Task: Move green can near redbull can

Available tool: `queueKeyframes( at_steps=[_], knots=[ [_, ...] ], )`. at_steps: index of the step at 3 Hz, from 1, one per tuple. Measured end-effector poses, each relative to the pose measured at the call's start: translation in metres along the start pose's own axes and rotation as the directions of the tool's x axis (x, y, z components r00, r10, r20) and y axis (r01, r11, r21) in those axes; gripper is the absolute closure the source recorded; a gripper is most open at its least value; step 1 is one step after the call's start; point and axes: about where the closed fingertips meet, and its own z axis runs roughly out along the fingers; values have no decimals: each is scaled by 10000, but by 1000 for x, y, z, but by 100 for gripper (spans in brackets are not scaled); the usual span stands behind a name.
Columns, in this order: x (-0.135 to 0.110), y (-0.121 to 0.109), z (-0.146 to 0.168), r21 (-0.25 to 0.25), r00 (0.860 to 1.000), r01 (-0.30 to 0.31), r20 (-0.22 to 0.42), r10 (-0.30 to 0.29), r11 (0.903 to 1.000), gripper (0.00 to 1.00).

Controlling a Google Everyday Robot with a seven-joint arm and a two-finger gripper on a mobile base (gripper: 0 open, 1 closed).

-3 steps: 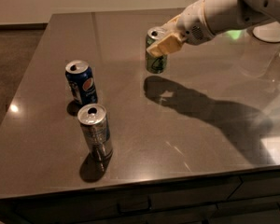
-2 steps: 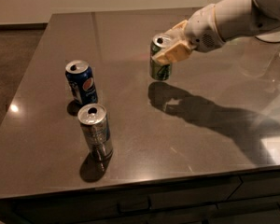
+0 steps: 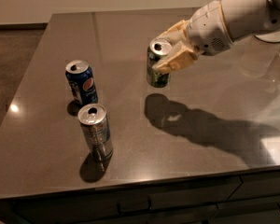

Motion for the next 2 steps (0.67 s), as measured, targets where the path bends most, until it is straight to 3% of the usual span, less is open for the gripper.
queueKeyframes(
  at_steps=[1, 2],
  knots=[
    [0, 0, 0, -1, 10000, 1, 0, -1, 10000, 100],
    [-3, 8, 6, -377, 9999, -126, -109, 122, 9992, 100]
  ],
)
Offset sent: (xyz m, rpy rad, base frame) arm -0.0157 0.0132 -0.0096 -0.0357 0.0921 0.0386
